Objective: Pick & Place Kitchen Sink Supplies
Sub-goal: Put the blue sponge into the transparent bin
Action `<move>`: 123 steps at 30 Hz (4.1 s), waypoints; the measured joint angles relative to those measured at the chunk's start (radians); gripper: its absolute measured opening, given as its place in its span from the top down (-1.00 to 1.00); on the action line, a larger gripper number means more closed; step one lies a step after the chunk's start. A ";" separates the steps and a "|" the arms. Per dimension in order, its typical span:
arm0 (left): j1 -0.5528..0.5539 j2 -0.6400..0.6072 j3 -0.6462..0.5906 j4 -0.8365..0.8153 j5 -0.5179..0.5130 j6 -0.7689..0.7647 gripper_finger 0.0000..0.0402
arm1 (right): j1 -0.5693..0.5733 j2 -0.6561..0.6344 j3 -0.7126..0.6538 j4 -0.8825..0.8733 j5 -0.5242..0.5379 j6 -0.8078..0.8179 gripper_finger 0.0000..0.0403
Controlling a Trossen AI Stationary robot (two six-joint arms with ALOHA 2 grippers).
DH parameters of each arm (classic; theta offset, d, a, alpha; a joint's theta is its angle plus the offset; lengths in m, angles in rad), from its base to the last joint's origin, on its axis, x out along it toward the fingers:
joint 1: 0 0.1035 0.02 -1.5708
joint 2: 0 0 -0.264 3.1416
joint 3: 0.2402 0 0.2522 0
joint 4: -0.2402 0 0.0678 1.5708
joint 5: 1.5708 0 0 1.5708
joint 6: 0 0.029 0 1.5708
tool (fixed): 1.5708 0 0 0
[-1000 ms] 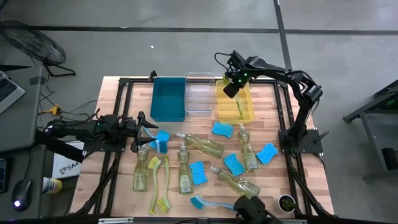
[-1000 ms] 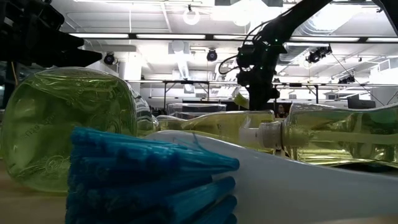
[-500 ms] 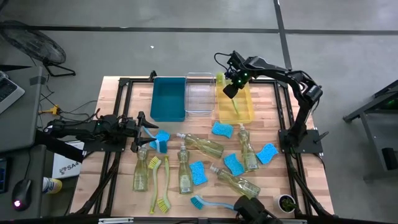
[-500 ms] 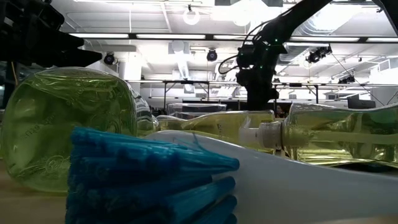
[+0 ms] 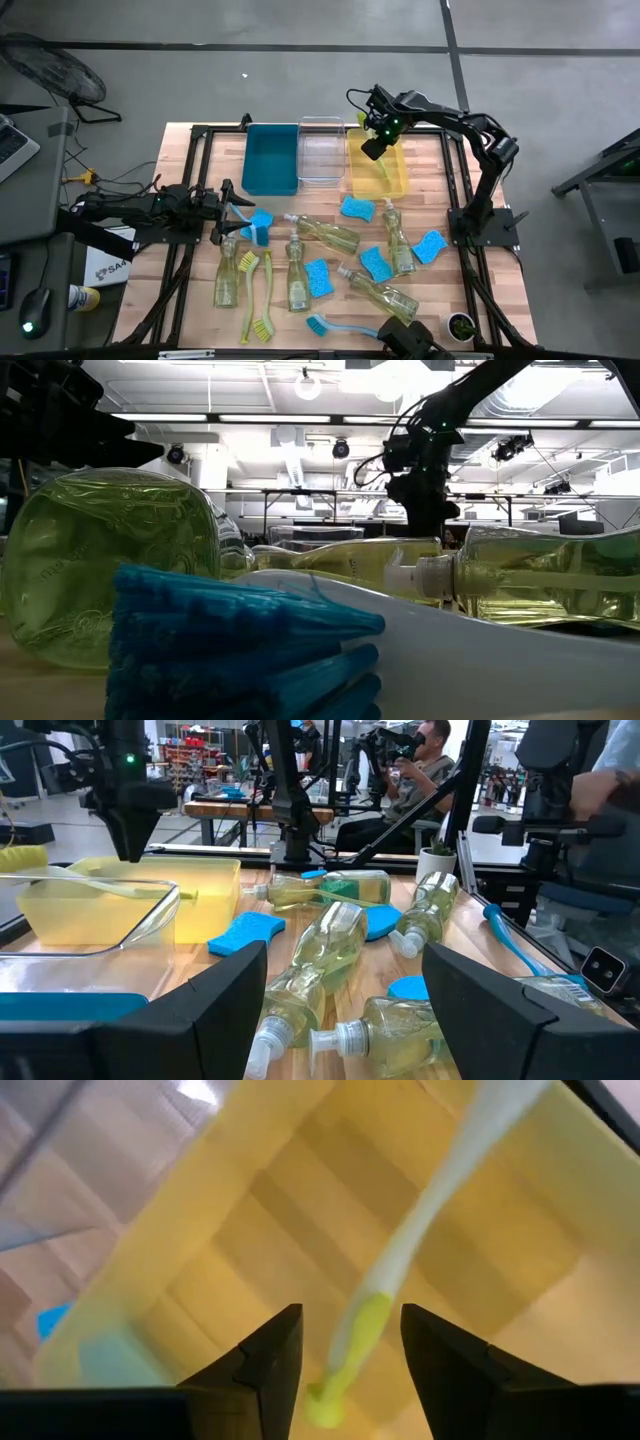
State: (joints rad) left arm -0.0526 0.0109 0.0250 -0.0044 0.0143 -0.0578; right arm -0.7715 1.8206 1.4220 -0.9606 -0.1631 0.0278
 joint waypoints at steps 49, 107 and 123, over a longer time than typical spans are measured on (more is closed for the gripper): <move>0.000 0.000 0.000 0.000 0.000 0.000 -0.32 | 0.049 0.000 -0.210 0.504 0.302 0.208 0.59; 0.000 0.000 0.000 0.000 0.000 0.000 -0.32 | 0.090 0.000 -0.117 0.229 0.133 0.128 0.81; 0.000 0.000 0.000 0.000 0.000 0.000 -0.32 | 0.090 0.000 -0.104 0.184 0.124 0.144 0.57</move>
State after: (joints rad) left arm -0.0525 0.0107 0.0252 -0.0042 0.0145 -0.0578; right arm -0.6811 1.8206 1.3177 -0.7769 -0.0392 0.1716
